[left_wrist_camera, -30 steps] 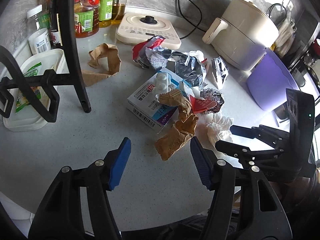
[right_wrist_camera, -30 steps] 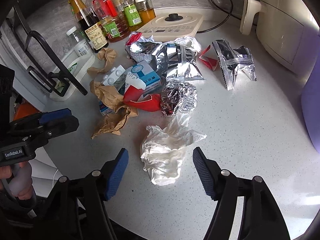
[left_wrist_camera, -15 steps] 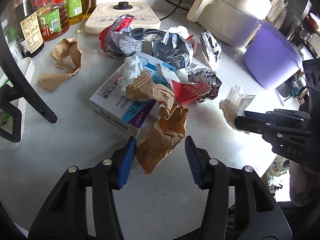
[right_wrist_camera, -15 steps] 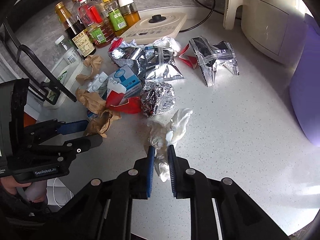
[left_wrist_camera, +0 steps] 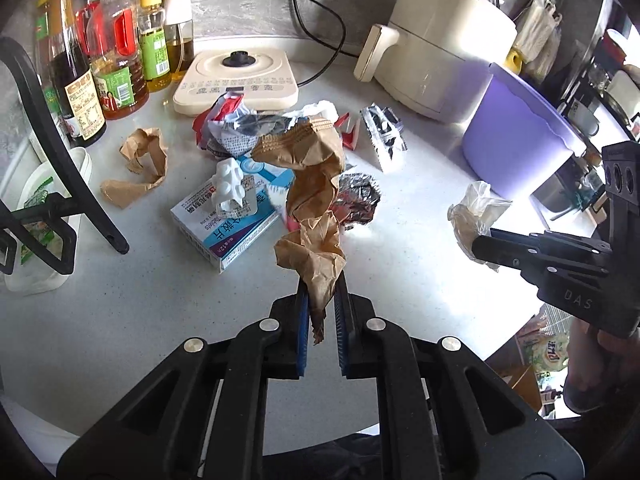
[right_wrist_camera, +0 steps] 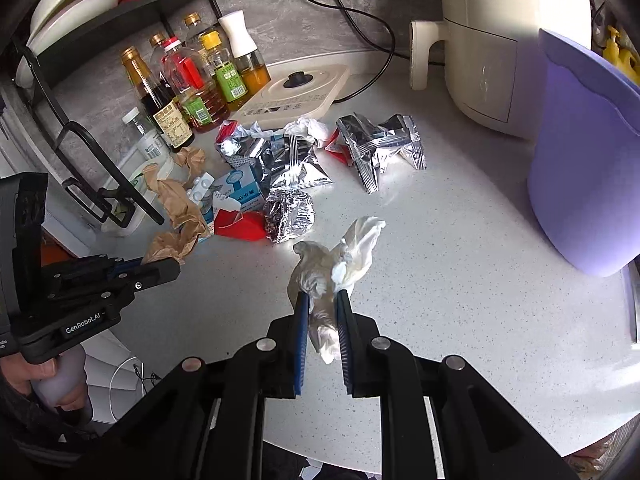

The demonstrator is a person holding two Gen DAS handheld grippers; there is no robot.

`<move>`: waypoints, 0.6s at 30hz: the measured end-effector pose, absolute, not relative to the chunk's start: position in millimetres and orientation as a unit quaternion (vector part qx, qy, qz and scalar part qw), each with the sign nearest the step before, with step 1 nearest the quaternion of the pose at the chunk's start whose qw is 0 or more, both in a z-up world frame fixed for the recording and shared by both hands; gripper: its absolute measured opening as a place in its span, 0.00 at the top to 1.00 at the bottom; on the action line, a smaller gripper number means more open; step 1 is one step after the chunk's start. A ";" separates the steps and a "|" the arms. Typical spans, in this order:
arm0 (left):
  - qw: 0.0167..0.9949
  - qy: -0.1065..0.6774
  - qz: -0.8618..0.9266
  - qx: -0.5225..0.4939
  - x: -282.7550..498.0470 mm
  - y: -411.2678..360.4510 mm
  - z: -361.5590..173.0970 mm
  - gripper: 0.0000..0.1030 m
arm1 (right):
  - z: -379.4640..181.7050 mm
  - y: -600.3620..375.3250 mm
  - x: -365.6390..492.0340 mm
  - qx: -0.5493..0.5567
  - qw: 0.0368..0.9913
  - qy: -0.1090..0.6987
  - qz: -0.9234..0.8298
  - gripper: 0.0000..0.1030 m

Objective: Collect trash
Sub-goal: 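Carry the white tissue with the right tool and drop it into the lavender bucket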

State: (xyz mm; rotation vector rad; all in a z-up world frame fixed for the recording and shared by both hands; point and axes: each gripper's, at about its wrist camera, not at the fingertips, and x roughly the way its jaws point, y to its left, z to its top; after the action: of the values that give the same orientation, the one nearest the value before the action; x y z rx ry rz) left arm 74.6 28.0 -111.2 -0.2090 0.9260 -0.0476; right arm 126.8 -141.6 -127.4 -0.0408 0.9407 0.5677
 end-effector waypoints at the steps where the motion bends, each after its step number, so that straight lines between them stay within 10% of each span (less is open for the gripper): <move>1: 0.893 0.438 -0.021 -0.102 72.0 25.2 -105.1 0.89 | -123.1 -146.1 125.5 -0.018 0.856 0.440 0.271 0.86; 18: 0.926 0.366 -0.042 -0.081 81.4 -35.4 -36.2 0.89 | -12.2 -249.5 139.7 0.004 0.927 0.295 0.233 0.85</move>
State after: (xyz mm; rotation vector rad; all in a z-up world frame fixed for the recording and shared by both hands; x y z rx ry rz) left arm 81.4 -35.4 -36.2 -0.1658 0.7500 -0.0862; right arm 139.7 -249.5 -12.2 0.0085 0.6057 0.4769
